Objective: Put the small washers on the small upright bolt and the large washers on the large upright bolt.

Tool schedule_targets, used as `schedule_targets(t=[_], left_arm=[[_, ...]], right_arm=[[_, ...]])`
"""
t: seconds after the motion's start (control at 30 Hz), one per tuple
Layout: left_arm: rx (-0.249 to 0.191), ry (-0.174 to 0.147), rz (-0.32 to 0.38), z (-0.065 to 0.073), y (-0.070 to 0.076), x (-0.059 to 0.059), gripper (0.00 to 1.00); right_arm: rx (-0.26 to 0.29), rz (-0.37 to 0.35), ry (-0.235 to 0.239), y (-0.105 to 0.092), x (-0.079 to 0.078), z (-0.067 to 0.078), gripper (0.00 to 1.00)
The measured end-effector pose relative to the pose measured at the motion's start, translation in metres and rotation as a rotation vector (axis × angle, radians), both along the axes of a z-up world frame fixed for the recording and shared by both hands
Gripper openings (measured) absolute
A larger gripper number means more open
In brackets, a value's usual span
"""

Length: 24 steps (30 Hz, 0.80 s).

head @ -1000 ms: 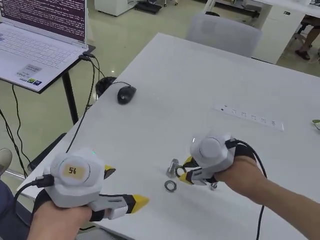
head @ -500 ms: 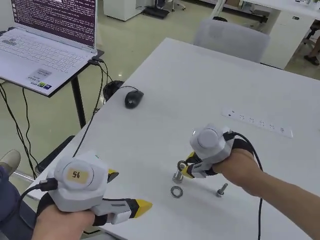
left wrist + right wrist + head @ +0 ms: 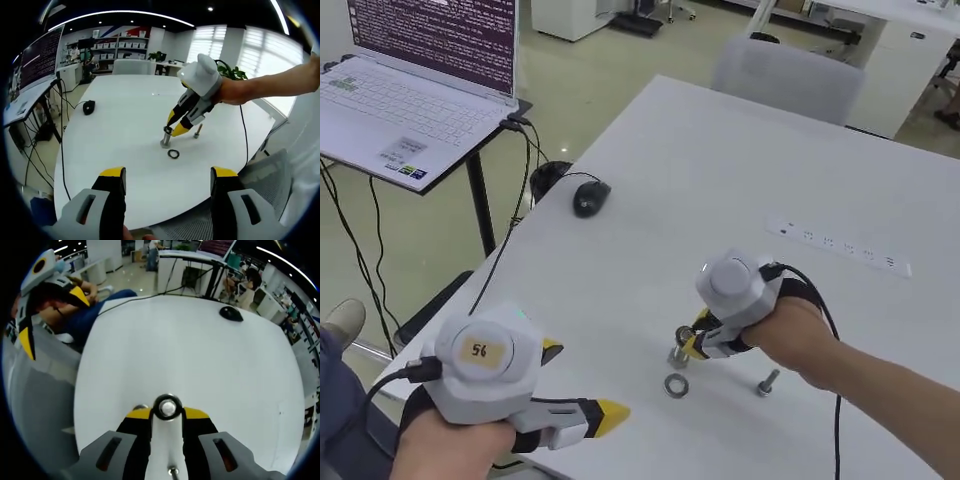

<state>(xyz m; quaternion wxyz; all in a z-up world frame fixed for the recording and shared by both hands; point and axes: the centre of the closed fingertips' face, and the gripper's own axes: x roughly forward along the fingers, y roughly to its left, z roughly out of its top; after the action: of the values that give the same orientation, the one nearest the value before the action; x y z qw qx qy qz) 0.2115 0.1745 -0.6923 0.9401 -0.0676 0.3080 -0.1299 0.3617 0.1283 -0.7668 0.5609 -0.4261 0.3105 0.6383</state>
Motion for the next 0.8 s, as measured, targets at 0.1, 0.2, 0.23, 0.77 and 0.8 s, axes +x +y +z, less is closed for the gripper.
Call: schedule_targets(t=[0.1,0.2,0.23,0.77,0.8], left_arm=[[-0.001,0.003,0.006,-0.001,0.002,-0.002,0.68],[-0.001,0.007,0.010,-0.003,0.003,-0.004,0.68],[-0.002,0.008,0.012,-0.003,0.004,-0.004,0.68],[0.002,0.007,0.019,-0.002,0.006,-0.006,0.68],[0.000,0.005,0.024,-0.002,0.007,-0.006,0.68]], right_arm=[[-0.016,-0.014,0.009,-0.001,0.001,-0.005,0.23],[-0.028,-0.023,0.015,-0.001,0.001,-0.011,0.23],[-0.031,-0.028,0.015,-0.001,0.002,-0.012,0.23],[-0.061,-0.085,0.051,-0.007,0.002,-0.048,0.23],[-0.056,-0.093,0.054,-0.008,0.002,-0.048,0.23]])
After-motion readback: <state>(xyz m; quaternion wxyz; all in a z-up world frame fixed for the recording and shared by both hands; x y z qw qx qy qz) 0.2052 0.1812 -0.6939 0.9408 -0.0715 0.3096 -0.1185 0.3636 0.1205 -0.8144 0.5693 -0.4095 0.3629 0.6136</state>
